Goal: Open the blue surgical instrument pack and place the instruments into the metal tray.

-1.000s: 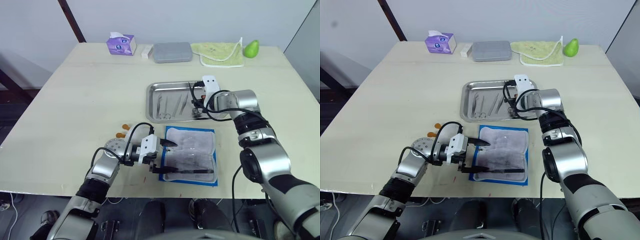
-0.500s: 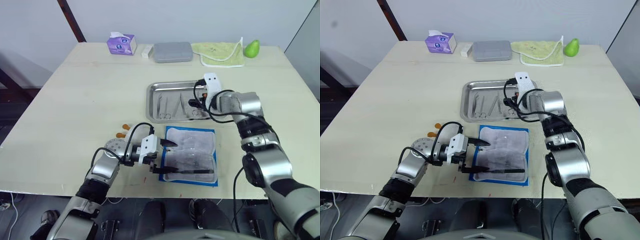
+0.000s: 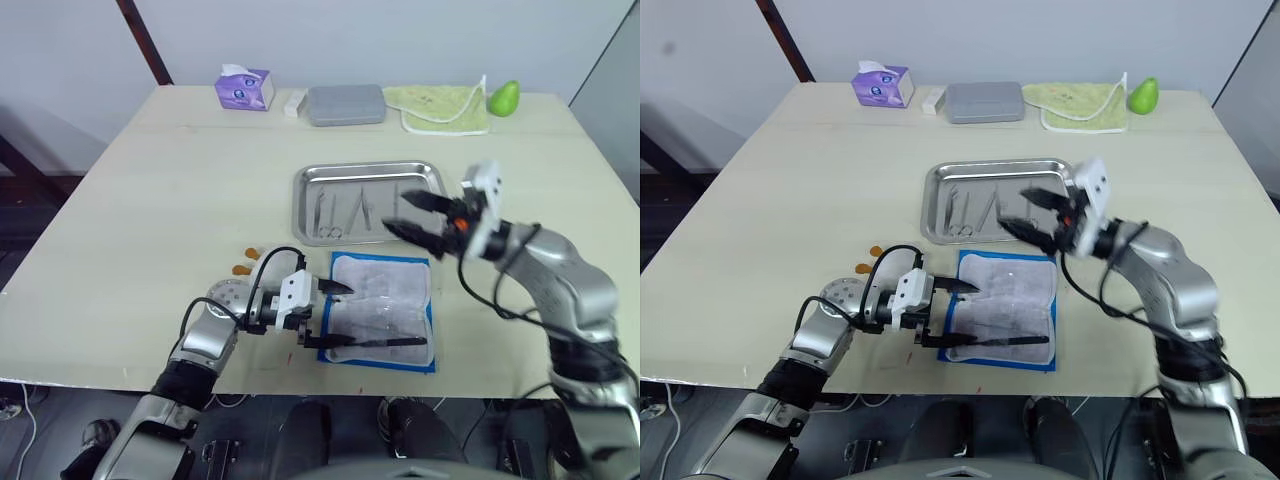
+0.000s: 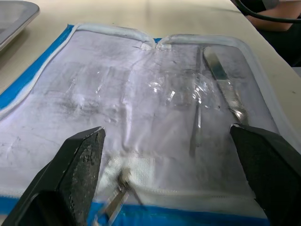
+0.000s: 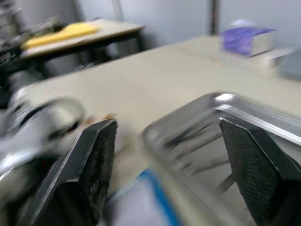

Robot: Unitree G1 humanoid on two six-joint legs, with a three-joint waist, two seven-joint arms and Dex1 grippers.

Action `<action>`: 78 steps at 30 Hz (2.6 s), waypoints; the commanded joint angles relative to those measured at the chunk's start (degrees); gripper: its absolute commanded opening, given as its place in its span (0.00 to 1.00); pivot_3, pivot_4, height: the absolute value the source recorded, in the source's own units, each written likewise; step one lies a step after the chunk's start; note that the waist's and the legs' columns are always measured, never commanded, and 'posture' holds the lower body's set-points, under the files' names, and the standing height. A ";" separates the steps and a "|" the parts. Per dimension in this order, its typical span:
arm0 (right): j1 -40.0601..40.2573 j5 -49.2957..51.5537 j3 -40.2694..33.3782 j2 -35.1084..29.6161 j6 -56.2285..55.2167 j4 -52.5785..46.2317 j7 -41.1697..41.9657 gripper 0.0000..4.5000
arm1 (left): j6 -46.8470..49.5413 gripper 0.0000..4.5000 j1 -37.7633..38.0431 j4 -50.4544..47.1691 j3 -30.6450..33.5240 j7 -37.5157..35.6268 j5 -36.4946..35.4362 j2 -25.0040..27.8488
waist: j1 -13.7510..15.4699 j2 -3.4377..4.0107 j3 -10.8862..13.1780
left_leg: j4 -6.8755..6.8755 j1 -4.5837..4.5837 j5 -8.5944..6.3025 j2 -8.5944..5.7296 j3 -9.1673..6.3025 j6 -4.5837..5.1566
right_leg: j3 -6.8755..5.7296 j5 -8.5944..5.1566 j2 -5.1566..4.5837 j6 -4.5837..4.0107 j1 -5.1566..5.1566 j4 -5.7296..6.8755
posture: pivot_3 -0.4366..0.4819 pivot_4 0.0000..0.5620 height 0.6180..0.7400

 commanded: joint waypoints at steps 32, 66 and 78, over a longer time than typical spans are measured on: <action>37.94 7.58 -31.61 -27.51 -8.87 -17.78 17.03 0.99 | -0.54 1.00 -0.90 5.41 -0.20 -3.72 -0.27 2.22 | -0.30 -0.27 0.17 | -0.19 0.64 -0.01 0.07 0.00 0.00 | 0.40 -0.13 0.20 0.20 0.30 0.02 | 0.48 0.27 1.00; 10.50 -17.78 24.11 -16.63 -6.48 -9.65 -1.14 0.37 | 0.30 1.00 -1.24 4.12 -0.72 -3.38 0.38 2.35 | -1.11 -0.64 0.40 | -0.24 0.67 -0.01 0.09 0.10 0.00 | 0.53 -0.05 0.19 -0.02 0.25 0.05 | 0.48 0.27 1.00; 10.60 -23.82 25.91 -15.03 -10.63 -4.38 -0.99 0.37 | 0.67 1.00 -0.92 3.29 -0.57 -3.41 0.24 2.86 | -1.03 -0.67 0.38 | -0.21 0.68 -0.01 0.08 0.14 0.00 | 0.52 -0.05 0.18 -0.02 0.27 0.06 | 0.48 0.27 1.00</action>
